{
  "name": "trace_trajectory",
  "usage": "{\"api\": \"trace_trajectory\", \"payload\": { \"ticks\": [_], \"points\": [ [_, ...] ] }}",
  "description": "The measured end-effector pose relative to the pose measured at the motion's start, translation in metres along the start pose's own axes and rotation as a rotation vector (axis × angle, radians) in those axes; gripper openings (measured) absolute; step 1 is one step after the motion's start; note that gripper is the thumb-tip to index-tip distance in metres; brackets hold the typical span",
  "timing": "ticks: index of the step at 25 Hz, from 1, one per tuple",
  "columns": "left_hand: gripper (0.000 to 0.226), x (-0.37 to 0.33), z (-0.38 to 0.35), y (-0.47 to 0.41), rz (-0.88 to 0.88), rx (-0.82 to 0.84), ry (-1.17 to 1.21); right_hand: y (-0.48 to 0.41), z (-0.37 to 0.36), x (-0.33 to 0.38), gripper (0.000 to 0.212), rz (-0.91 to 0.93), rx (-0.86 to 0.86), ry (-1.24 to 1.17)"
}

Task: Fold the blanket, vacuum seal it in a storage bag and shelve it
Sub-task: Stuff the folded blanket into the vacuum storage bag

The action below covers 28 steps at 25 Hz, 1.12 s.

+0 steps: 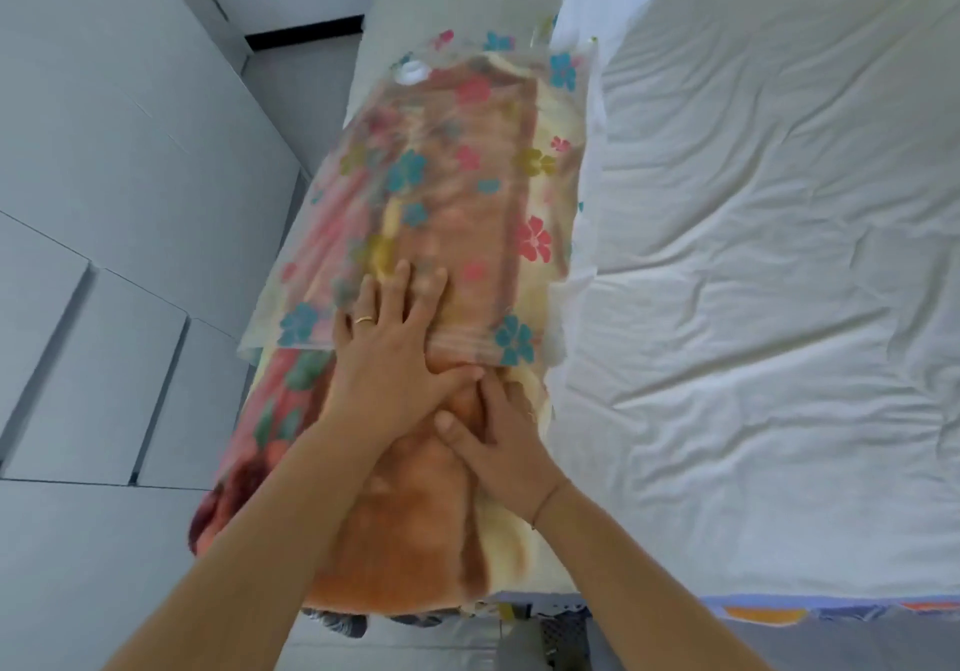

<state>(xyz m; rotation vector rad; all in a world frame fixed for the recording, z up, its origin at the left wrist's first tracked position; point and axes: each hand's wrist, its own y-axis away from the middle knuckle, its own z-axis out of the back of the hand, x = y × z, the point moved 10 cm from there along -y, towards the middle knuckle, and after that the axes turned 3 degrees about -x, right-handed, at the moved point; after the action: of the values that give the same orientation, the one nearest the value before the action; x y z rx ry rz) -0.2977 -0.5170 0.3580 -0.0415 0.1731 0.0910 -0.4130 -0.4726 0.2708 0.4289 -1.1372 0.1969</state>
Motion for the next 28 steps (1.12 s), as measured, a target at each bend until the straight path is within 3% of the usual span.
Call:
{"api": "trace_trajectory", "payload": {
  "ticks": [2,4,6,8,10,14,17,21,25,28],
  "points": [
    [0.092,0.041,-0.026,0.005,0.043,0.023,-0.126,-0.002,-0.002,0.009,0.061,0.140,-0.059,0.074],
    [0.091,0.081,-0.048,0.020,0.064,0.008,-0.148,0.005,0.030,0.001,0.036,0.215,-0.408,0.141],
    [0.092,0.106,-0.058,0.027,0.065,-0.049,-0.133,0.004,0.043,-0.025,0.056,0.094,-0.582,0.265],
    [0.090,0.122,-0.063,0.023,0.079,-0.084,-0.111,-0.017,0.020,-0.046,0.080,-0.010,-0.445,0.318],
    [0.086,0.131,-0.064,0.018,0.090,-0.109,-0.092,-0.040,-0.001,-0.038,0.076,0.052,-0.409,0.308],
    [0.070,0.138,-0.068,0.017,0.080,-0.171,-0.076,-0.047,-0.003,-0.026,0.059,0.168,-0.615,0.267],
    [0.065,0.146,-0.075,0.026,0.079,-0.235,-0.088,-0.008,-0.012,-0.026,0.050,0.268,-0.657,0.319],
    [0.069,0.140,-0.083,0.048,0.045,-0.293,-0.104,0.026,-0.035,-0.031,0.053,0.258,-0.589,0.334],
    [0.050,0.126,-0.087,0.077,-0.038,-0.322,-0.103,0.028,-0.042,-0.065,0.062,0.185,-0.456,0.423],
    [0.048,0.126,-0.096,0.113,-0.035,-0.340,-0.093,0.033,-0.033,-0.076,0.069,0.123,-0.383,0.593]
  ]
}}
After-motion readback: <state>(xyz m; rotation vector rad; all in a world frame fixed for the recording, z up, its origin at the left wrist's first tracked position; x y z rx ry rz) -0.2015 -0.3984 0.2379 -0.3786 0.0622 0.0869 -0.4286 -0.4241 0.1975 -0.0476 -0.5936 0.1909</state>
